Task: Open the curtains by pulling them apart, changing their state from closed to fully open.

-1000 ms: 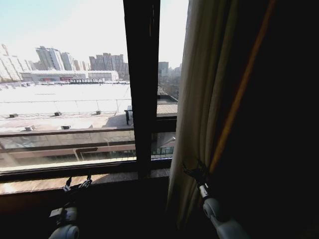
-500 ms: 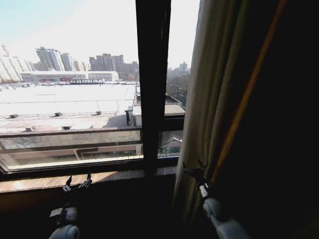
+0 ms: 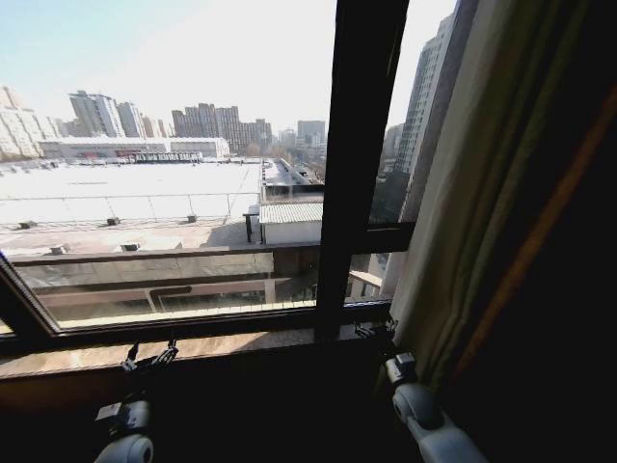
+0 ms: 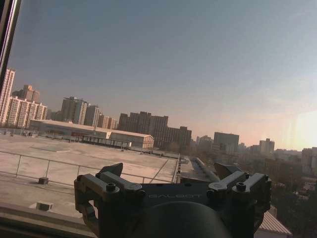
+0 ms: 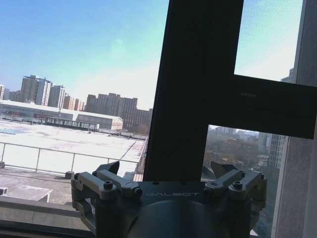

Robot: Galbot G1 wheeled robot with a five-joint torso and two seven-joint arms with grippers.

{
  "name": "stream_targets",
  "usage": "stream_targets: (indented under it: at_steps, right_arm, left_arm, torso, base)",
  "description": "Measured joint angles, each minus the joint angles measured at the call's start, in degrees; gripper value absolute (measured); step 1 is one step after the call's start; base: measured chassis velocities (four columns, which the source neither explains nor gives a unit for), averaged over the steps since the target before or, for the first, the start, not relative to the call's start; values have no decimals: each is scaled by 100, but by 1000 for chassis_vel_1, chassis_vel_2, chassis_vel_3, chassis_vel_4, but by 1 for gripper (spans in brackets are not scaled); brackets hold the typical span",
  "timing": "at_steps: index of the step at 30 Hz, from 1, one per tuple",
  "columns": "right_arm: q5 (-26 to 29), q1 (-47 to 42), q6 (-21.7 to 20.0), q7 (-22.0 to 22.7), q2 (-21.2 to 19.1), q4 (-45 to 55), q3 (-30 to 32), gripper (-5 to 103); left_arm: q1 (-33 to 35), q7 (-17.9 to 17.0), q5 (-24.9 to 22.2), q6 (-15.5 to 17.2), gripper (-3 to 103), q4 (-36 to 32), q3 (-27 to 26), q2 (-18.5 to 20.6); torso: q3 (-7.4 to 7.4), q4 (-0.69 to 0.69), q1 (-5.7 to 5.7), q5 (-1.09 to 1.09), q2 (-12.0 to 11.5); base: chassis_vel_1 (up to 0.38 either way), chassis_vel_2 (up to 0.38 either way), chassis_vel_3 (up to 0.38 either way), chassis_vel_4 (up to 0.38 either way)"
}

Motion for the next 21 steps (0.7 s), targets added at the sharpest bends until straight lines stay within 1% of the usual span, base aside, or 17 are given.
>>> stream_targets:
  at_steps: [2, 6, 9, 21]
  right_arm:
    - [0, 0, 0, 0, 0, 0, 0, 100]
    - [0, 0, 1, 1, 0, 0, 0, 100]
    - [0, 0, 1, 0, 0, 0, 0, 100]
    - [0, 0, 1, 1, 0, 0, 0, 100]
  left_arm:
    - [0, 0, 0, 0, 100, 0, 0, 0]
    - [0, 0, 0, 0, 100, 0, 0, 0]
    - [0, 0, 0, 0, 100, 0, 0, 0]
    - [0, 0, 0, 0, 100, 0, 0, 0]
  torso:
    - [0, -1, -1, 3, 0]
    - [0, -1, 0, -2, 0]
    - [0, 0, 0, 3, 0]
    - [-1, -1, -1, 1, 0]
  base:
    - [392, 337, -379, -331]
    - [376, 325, -376, -316]
    - [376, 338, -377, -327]
    - [365, 342, -360, -331]
